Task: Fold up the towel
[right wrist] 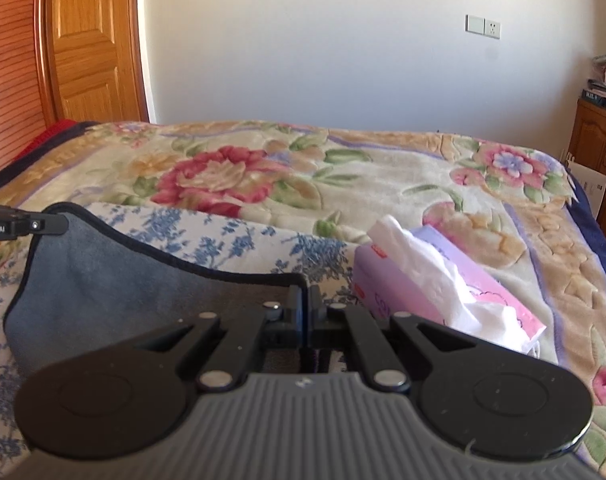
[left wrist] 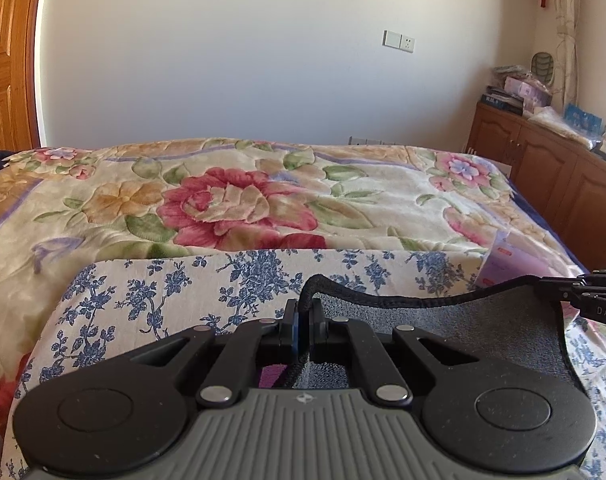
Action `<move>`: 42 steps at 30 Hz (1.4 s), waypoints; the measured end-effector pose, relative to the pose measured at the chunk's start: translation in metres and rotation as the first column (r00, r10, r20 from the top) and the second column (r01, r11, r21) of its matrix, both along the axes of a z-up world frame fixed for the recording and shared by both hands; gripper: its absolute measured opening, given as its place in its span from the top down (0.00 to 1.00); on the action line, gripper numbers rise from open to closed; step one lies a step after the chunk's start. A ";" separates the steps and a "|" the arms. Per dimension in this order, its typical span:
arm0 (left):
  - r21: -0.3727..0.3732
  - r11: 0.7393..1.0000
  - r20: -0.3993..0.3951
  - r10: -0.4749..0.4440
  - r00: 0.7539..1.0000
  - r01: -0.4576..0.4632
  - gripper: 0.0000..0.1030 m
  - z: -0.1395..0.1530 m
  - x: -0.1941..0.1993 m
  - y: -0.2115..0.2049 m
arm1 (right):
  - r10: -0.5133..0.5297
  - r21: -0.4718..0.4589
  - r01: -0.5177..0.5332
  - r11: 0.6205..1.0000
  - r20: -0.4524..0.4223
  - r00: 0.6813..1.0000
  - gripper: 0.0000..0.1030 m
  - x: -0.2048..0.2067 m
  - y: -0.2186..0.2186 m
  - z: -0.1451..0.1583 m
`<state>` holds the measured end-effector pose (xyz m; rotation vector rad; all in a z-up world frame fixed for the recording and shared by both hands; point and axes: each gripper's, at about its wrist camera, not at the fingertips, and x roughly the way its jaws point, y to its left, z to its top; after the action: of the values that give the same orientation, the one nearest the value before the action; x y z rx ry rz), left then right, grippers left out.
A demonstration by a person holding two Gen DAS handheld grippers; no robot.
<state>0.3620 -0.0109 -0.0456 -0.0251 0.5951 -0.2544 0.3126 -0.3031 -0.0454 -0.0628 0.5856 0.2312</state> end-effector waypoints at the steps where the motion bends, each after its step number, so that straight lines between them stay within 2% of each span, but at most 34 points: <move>1: 0.005 1.000 -0.005 0.002 1.000 -0.002 0.95 -0.004 0.003 0.000 | -0.001 -0.003 0.001 1.000 -0.008 1.000 0.97 0.002 0.000 -0.003; 11: 0.047 0.999 -0.066 0.024 0.998 -0.021 0.95 -0.039 0.021 0.001 | 0.002 -0.008 -0.003 1.000 -0.060 0.998 0.97 0.015 0.002 -0.031; 25: 0.046 0.998 -0.057 0.036 0.998 -0.034 0.95 -0.042 0.026 0.004 | -0.003 0.006 0.004 1.000 -0.017 1.000 0.97 0.016 0.001 -0.031; 32: 0.064 0.997 -0.074 0.043 0.996 -0.038 0.93 -0.049 0.031 0.003 | -0.013 0.004 0.013 1.000 -0.047 0.999 0.97 0.021 0.001 -0.039; 35: 0.087 0.995 -0.073 0.051 0.996 -0.044 0.84 -0.052 0.031 0.002 | -0.020 -0.004 0.020 1.000 -0.055 0.998 0.96 0.021 0.001 -0.041; 37: 0.101 0.994 -0.069 0.045 0.997 -0.038 0.64 -0.053 0.029 0.001 | -0.022 -0.023 0.021 1.000 -0.054 0.998 0.83 0.019 0.002 -0.041; 38: 0.105 0.994 -0.065 0.042 0.997 -0.035 0.61 -0.053 0.028 0.001 | -0.016 -0.018 0.015 1.000 -0.057 0.998 0.78 0.018 0.002 -0.041; 39: 0.108 0.993 -0.065 0.044 0.997 -0.036 0.56 -0.052 0.027 0.001 | -0.012 -0.011 0.012 1.000 -0.057 0.998 0.66 0.017 0.001 -0.040; 40: 0.106 0.994 -0.066 0.043 0.997 -0.036 0.54 -0.050 0.025 0.001 | -0.011 -0.007 0.011 1.000 -0.055 0.998 0.58 0.015 0.001 -0.038; 42: 0.097 0.995 -0.067 0.038 0.997 -0.031 0.49 -0.046 0.021 0.001 | -0.011 -0.009 0.010 1.000 -0.052 0.999 0.58 0.010 0.003 -0.034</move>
<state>0.3832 -0.0100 -0.0916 0.0486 0.6738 -0.1917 0.3229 -0.3006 -0.0791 -0.0621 0.6390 0.2208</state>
